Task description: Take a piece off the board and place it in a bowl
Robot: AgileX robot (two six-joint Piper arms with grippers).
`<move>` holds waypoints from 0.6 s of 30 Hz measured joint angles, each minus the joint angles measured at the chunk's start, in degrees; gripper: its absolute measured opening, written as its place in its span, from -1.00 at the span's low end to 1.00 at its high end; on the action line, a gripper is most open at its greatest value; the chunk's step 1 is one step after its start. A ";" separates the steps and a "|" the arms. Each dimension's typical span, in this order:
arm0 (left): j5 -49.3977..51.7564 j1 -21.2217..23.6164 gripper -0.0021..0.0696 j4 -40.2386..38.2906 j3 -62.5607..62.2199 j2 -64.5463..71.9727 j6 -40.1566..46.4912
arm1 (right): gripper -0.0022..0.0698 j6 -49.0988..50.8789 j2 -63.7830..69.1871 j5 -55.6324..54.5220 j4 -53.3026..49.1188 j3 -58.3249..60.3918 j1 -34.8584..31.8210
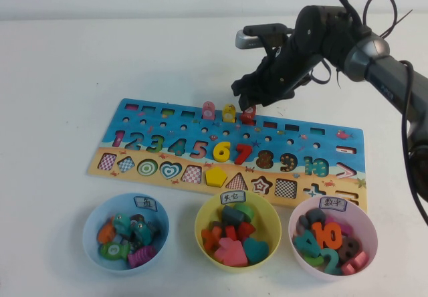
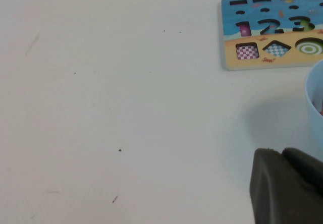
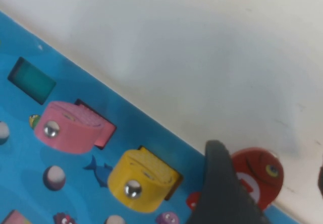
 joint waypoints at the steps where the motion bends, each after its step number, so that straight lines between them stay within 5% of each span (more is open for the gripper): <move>1: 0.00 0.00 -0.96 0.00 0.00 0.00 0.00 | 0.06 0.00 0.00 0.00 0.00 0.00 0.00; 18: 0.00 0.00 -0.96 0.00 0.00 0.00 0.00 | 0.06 0.00 0.34 0.26 2.47 0.00 0.00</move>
